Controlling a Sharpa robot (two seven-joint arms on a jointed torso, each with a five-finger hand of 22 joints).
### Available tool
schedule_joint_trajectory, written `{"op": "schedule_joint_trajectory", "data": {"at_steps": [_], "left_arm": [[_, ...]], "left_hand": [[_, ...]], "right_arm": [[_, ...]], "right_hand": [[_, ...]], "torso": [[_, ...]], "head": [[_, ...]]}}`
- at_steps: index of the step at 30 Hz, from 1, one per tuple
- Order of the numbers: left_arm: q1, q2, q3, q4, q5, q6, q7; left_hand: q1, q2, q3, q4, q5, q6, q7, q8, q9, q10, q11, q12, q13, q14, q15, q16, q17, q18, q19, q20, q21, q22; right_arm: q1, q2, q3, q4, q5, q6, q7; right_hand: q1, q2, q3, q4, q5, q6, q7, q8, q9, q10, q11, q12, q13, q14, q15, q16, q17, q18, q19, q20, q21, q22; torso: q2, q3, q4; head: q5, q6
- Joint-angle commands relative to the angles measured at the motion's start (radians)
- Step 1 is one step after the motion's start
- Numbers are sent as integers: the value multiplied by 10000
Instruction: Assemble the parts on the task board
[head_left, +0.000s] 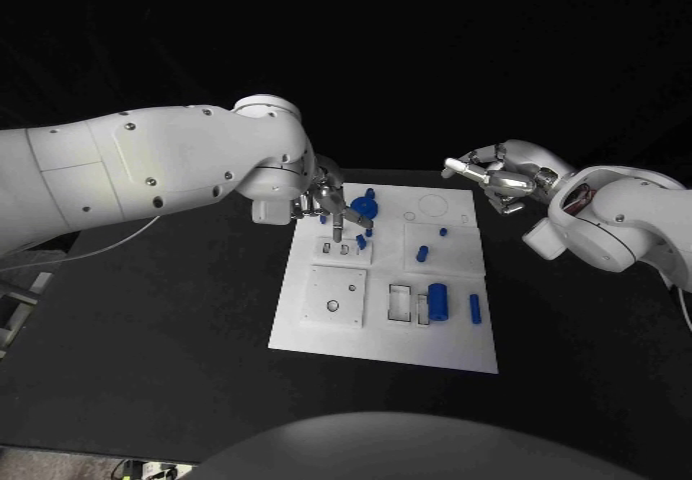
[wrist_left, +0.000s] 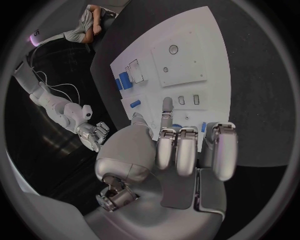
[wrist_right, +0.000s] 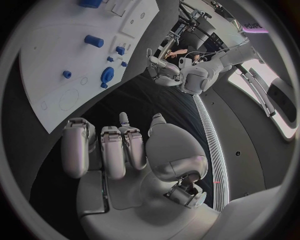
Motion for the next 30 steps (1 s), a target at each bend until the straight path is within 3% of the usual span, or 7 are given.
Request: {"op": "schedule_joint_trajectory", "data": {"at_steps": [1, 4, 8, 21, 25, 27, 30], "left_arm": [[24, 327, 9, -357, 157, 1053, -1951], [11, 721, 9, -772, 141, 1122, -2047], [-36, 1136, 8, -1179, 197, 994, -2115], [-320, 2143, 7, -2389, -555, 528, -2226], [-389, 2214, 9, -2472, -892, 589, -2251], [-420, 2221, 9, -2483, -987, 624, -2261], [-479, 2228, 11, -2556, -1043, 660, -2269]], "left_hand": [[142, -8, -56, -42, 144, 65, 20, -98, 29, 1049, -64, 24, 2607, 1030, -93, 25, 2628, -114, 606, -83, 57, 2187], [304, -12, 29, -81, 348, -28, 46, -301, 45, 1049, -65, 24, 2607, 1030, -111, 25, 2628, -101, 559, -114, 37, 2137], [400, 1, 99, -81, 403, -171, 102, -526, 37, 1049, -30, 24, 2607, 1030, -95, 25, 2628, -92, 526, -111, 21, 2102], [701, 82, 374, -130, 702, -79, 111, -761, 151, 1049, -7, 24, 2607, 1030, -66, 25, 2628, -82, 497, -81, -1, 2071], [875, 68, 555, -183, 551, 77, 50, -747, 292, 1049, -54, 24, 2607, 1030, -100, 25, 2628, -78, 489, -105, -10, 2063], [941, 43, 633, -201, 527, 165, 12, -713, 384, 1049, -82, 24, 2607, 1030, -123, 25, 2628, -77, 488, -123, -13, 2062], [1097, -24, 806, -249, 641, 256, -55, -658, 596, 1049, -141, 24, 2607, 1030, -179, 25, 2628, -74, 479, -173, -23, 2052]], "right_arm": [[-8, 30, -5, 11, -290, 577, -350], [-9, 59, -7, -8, -312, 700, -468], [-15, 74, -12, -34, -323, 827, -578], [-39, 83, -27, -78, -321, 1030, -538], [-41, 101, -28, -69, -319, 1044, -469], [-41, 81, -29, -61, -319, 1063, -459], [-44, 45, -29, -77, -319, 1078, -460]], "right_hand": [[139, 2, -79, -11, 90, 70, 7, 9, -22, 1040, -28, 37, 2635, 1026, -47, 34, 2635, -179, -12, -25, -37, 1973], [207, 17, -125, -13, 188, 61, 13, -4, -46, 1040, -18, 37, 2635, 1026, -37, 34, 2635, -163, -67, -16, -102, 1951], [255, 32, -156, -12, 265, 57, 17, -12, -63, 1040, -12, 37, 2635, 1009, -30, 16, 2613, -153, -103, -9, -142, 1937], [328, -10, -249, -15, 355, 59, 20, -20, -89, 1040, -3, 37, 2635, 984, -16, -10, 2581, -142, -150, 4, -187, 1922], [347, -13, -264, -16, 380, 72, 21, -14, -92, 1040, -3, 37, 2635, 995, -15, 1, 2595, -146, -142, 5, -173, 1926], [347, -13, -264, -16, 380, 72, 21, -14, -92, 1040, -3, 37, 2635, 995, -15, 1, 2595, -146, -142, 5, -173, 1926], [369, -10, -275, -17, 409, 86, 23, -8, -94, 1040, -2, 37, 2635, 993, -15, -1, 2593, -145, -145, 7, -173, 1926]], "torso": [[-40, -3, 7], [-44, -9, -28], [-50, -39, -23], [-78, -58, 2], [-69, -76, -50], [-78, -87, -40], [-89, -69, -20]], "head": [[80, -13], [165, -13], [199, -13], [79, -13], [68, -13], [33, -13], [18, -13]]}}
